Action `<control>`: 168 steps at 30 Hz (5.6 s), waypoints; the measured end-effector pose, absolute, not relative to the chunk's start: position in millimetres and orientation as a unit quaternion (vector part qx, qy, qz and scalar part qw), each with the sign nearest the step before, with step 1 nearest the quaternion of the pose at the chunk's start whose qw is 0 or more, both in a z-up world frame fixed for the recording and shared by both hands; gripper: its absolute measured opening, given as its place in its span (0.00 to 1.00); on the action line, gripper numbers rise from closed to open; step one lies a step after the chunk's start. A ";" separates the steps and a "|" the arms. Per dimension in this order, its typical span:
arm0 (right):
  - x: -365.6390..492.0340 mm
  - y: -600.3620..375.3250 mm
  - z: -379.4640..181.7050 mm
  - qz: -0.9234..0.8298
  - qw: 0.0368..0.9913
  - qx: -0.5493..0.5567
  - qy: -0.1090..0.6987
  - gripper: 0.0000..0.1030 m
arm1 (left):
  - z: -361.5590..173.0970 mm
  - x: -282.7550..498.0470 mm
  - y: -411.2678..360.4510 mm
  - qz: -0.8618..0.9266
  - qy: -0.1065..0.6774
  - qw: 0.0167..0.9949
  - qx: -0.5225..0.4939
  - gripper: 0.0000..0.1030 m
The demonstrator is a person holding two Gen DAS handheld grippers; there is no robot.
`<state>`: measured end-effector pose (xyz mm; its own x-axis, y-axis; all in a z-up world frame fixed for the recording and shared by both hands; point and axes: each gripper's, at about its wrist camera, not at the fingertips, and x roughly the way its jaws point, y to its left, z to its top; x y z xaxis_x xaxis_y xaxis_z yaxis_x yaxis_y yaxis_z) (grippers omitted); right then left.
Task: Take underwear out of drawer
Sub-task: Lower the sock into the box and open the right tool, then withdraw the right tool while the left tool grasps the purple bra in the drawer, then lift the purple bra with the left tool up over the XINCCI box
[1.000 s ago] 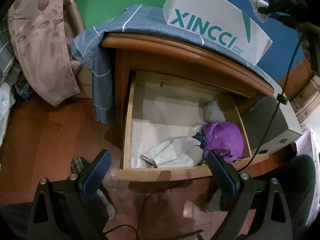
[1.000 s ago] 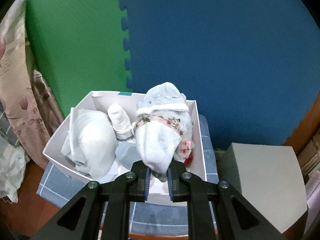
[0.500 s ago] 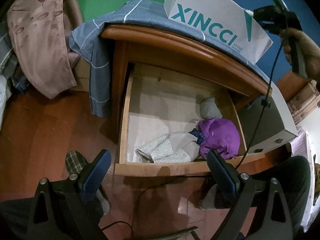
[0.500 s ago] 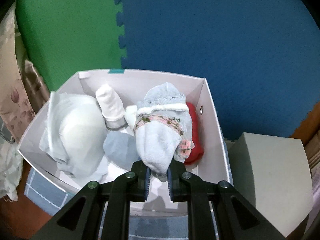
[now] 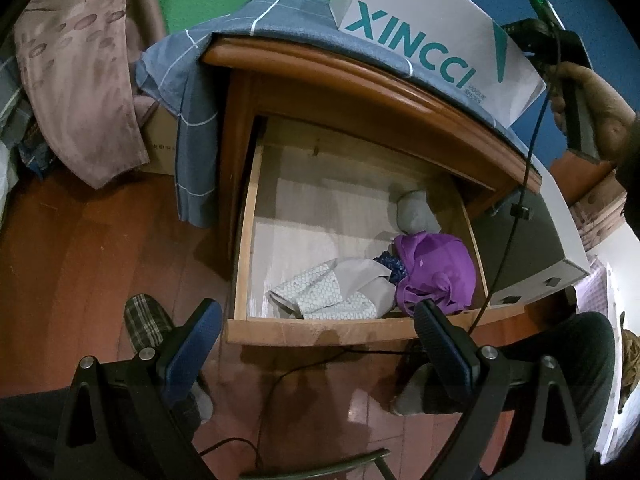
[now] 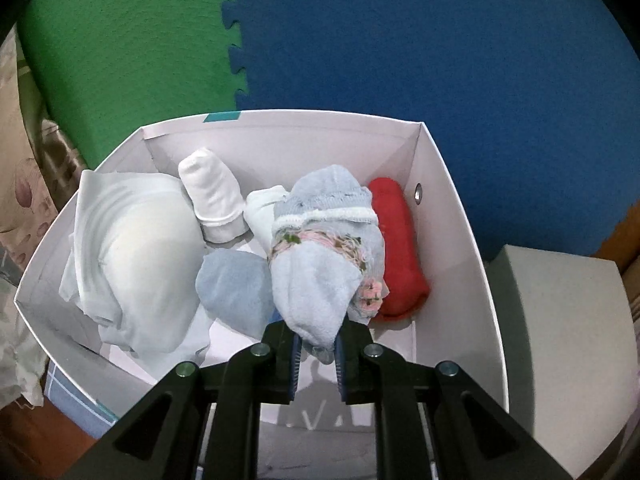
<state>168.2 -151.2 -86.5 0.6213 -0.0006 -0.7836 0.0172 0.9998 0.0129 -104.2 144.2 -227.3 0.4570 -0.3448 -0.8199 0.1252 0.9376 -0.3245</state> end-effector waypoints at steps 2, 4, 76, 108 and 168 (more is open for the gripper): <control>168.0 -150.7 -86.4 -0.007 0.901 0.009 0.434 0.13 | -227.1 -104.2 144.3 -0.139 0.502 0.847 -0.109 0.92; 167.9 -151.1 -86.2 -0.008 0.901 0.009 0.434 0.13 | -227.3 -104.1 144.2 -0.138 0.502 0.847 -0.110 0.92; -61.8 -342.1 -154.6 0.075 0.901 0.308 0.296 0.61 | -337.8 -1.0 -162.1 -0.181 0.686 0.674 0.208 0.94; -44.5 -314.6 -173.2 0.078 0.898 0.258 0.348 0.61 | -20.9 -96.5 -2.3 -0.225 0.406 0.885 0.046 0.39; -36.6 -237.1 -178.4 0.170 0.892 0.120 0.401 0.61 | 105.2 114.7 -54.7 -0.063 0.266 0.962 0.026 0.49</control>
